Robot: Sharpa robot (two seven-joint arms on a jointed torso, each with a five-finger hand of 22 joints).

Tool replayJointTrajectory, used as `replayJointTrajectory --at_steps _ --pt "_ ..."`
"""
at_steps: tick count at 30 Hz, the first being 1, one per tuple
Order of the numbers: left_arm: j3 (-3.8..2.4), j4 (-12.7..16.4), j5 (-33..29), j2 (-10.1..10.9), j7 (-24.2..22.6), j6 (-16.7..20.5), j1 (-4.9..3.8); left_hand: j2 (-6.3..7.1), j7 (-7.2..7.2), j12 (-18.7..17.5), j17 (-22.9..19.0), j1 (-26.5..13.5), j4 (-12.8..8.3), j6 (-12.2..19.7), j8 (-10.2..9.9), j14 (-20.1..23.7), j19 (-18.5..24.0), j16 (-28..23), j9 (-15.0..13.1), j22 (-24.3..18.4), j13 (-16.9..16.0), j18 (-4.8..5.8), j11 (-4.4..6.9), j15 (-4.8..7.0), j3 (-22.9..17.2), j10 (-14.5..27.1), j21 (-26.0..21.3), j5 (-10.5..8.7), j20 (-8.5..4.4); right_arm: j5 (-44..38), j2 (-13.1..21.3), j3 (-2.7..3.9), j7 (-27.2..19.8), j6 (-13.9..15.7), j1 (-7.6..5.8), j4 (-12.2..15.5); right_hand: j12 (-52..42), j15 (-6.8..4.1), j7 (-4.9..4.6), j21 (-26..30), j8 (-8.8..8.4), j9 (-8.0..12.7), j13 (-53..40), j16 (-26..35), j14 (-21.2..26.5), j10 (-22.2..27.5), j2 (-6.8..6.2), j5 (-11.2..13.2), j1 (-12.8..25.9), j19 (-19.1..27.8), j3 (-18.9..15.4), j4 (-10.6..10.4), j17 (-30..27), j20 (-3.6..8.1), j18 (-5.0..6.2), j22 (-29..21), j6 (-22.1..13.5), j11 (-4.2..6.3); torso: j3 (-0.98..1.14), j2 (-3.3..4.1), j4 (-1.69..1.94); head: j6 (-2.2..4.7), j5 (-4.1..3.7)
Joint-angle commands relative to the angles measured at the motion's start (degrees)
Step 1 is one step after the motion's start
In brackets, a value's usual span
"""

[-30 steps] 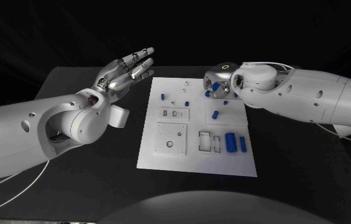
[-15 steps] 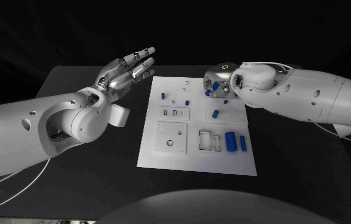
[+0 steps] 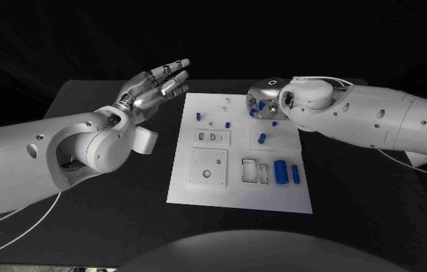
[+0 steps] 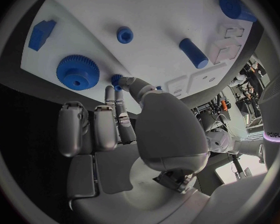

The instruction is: Assemble the parts on the task board

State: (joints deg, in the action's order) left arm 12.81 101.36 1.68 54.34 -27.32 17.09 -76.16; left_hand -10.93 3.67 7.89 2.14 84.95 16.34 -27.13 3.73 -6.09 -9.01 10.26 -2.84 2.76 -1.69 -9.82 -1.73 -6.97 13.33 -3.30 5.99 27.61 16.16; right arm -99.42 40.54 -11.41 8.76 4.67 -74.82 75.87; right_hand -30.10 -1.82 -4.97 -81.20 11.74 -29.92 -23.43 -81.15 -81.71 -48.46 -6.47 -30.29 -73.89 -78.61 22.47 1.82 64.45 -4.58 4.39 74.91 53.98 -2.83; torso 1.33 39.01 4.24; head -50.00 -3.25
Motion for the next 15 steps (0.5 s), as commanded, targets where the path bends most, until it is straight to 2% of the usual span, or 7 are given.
replayJointTrajectory --at_steps 1,4,11,15 --pt "-0.04 -0.15 0.37 -0.22 -0.09 -1.26 -0.05 0.11 0.39 0.17 -0.01 0.54 -0.03 0.09 0.26 0.06 -0.15 0.23 -0.08 -0.06 -0.05 -0.3 -0.31 -0.31 -0.35 -0.06 0.3 0.32 0.44 0.45 -0.21 -0.01 -0.84 0.74 0.22 -0.28 -0.4 -0.54 0.02 0.13 0.51 -0.65 -0.14 0.28 0.16 -0.78 0.61 -0.05 0.0 0.06 0.04 0.47 -0.23 0.38 -0.56 1.88 0.63 0.15 -0.03 -0.03 0.05 0.0 -0.12" --pt "-0.03 -0.31 0.37 -0.23 -0.07 -1.28 -0.03 0.08 0.45 0.29 -0.01 0.62 -0.03 0.06 0.28 0.05 -0.15 0.27 -0.08 -0.06 -0.06 -0.3 -0.4 -0.31 -0.39 -0.13 0.31 0.34 0.44 0.55 -0.25 -0.01 -0.86 1.03 0.32 -0.42 -0.45 -0.65 0.08 0.2 0.94 -1.37 -0.23 0.45 0.27 -1.25 0.77 -0.16 -0.25 0.12 0.11 0.76 -0.57 0.5 -0.54 1.86 0.98 0.29 -0.04 -0.03 0.03 0.0 -0.19" --pt "-0.02 -0.5 0.38 -0.09 -0.12 -1.1 -0.02 0.07 0.5 0.37 0.0 0.68 -0.05 0.01 0.29 0.03 -0.17 0.32 -0.09 -0.06 -0.08 -0.29 -0.45 -0.32 -0.42 -0.18 0.32 0.38 0.44 1.09 0.06 0.02 -0.99 3.1 0.34 -0.09 -0.63 -0.81 0.0 0.14 1.45 -2.59 -0.42 0.5 0.17 -2.34 0.92 -0.13 -0.21 -0.05 -0.03 0.93 -0.56 0.67 -0.59 2.1 1.17 0.43 -0.07 -0.14 -0.02 0.0 0.17" --pt "-0.02 -0.58 0.38 0.0 -0.09 -1.08 -0.02 0.06 0.52 0.41 0.0 0.71 -0.05 -0.01 0.3 0.03 -0.17 0.34 -0.09 -0.06 -0.08 -0.29 -0.48 -0.33 -0.44 -0.2 0.32 0.39 0.44 1.24 0.22 0.12 -0.92 4.11 -0.2 0.48 -0.7 -0.87 -0.01 0.05 1.63 -3.06 -0.48 0.47 0.05 -2.83 0.9 -0.1 -0.14 -0.21 -0.12 0.97 -0.44 0.74 -0.63 2.29 1.23 0.5 -0.04 -0.14 0.02 0.0 0.24"
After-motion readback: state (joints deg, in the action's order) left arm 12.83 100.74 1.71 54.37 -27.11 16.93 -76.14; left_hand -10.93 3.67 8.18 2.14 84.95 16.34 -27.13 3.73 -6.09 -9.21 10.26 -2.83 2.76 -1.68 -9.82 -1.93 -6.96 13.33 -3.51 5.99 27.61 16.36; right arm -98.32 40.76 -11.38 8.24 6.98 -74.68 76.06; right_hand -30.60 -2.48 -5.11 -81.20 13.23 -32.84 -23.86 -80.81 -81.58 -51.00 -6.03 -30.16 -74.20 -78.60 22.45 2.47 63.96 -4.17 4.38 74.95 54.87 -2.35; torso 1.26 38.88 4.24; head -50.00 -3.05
